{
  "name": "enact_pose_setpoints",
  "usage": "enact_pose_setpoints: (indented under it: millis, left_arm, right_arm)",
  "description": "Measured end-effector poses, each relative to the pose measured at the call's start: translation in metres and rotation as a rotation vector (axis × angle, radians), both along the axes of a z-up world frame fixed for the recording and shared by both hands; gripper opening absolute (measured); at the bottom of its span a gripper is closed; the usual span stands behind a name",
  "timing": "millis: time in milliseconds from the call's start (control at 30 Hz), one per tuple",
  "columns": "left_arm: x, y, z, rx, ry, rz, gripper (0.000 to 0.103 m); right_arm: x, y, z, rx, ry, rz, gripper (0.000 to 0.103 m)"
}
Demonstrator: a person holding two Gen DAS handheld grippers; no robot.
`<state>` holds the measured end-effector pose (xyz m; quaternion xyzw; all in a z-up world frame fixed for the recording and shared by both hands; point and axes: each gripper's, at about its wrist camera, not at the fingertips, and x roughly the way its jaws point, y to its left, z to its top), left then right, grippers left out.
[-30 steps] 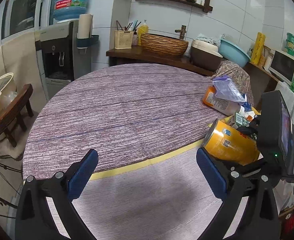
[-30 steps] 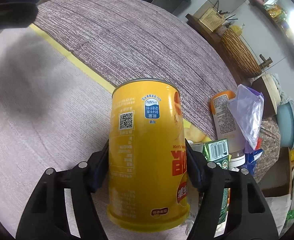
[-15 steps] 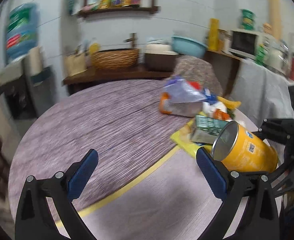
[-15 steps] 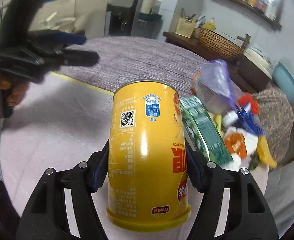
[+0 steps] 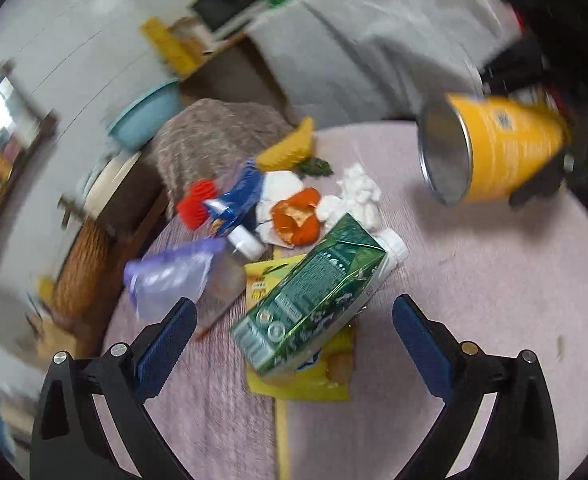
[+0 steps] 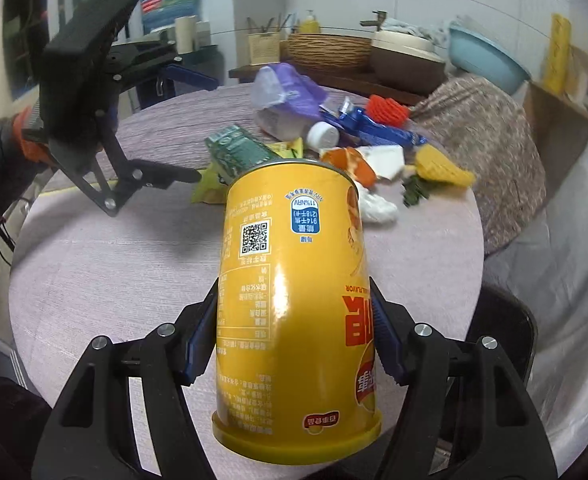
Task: Collect trash
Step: 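Lift the yellow can with the right tool while the left tool grasps the green carton, then carry the can and carton to the bin and release the can from the right tool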
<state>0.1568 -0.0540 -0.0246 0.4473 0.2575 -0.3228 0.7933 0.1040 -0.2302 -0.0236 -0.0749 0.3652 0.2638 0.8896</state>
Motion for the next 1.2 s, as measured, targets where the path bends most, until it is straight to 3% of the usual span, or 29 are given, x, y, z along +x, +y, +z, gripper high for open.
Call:
enact_pose_setpoints:
  millis: [133, 267, 367, 433, 600, 833, 933, 1200]
  left_arm:
    - [0.006, -0.024, -0.021, 0.245, 0.009, -0.099, 0.092]
    - [0.018, -0.039, -0.033, 0.385, 0.035, -0.109, 0.083]
    - [0.023, -0.045, -0.036, 0.440, 0.054, -0.128, 0.074]
    - [0.024, -0.047, -0.037, 0.456, 0.079, -0.137, 0.063]
    - [0.017, -0.054, -0.045, 0.478, 0.060, -0.156, 0.059]
    - [0.013, -0.044, -0.031, 0.354, 0.050, -0.115, 0.055]
    - [0.010, -0.032, -0.016, 0.236, 0.034, -0.065, 0.054]
    - [-0.004, 0.004, 0.016, -0.136, 0.032, 0.115, 0.053]
  right_arm:
    - [0.002, -0.017, -0.008, 0.020, 0.012, -0.039, 0.067]
    - [0.005, -0.027, -0.016, 0.048, 0.034, -0.062, 0.067]
    - [0.004, -0.031, -0.021, 0.049, 0.041, -0.067, 0.067]
    - [0.004, -0.033, -0.023, 0.052, 0.044, -0.075, 0.067]
    - [0.000, -0.041, -0.027, 0.077, 0.048, -0.096, 0.067]
    - [-0.006, -0.055, -0.029, 0.128, 0.039, -0.128, 0.067]
    - [-0.010, -0.065, -0.028, 0.187, 0.038, -0.141, 0.067]
    - [-0.018, -0.075, -0.030, 0.232, 0.018, -0.150, 0.067]
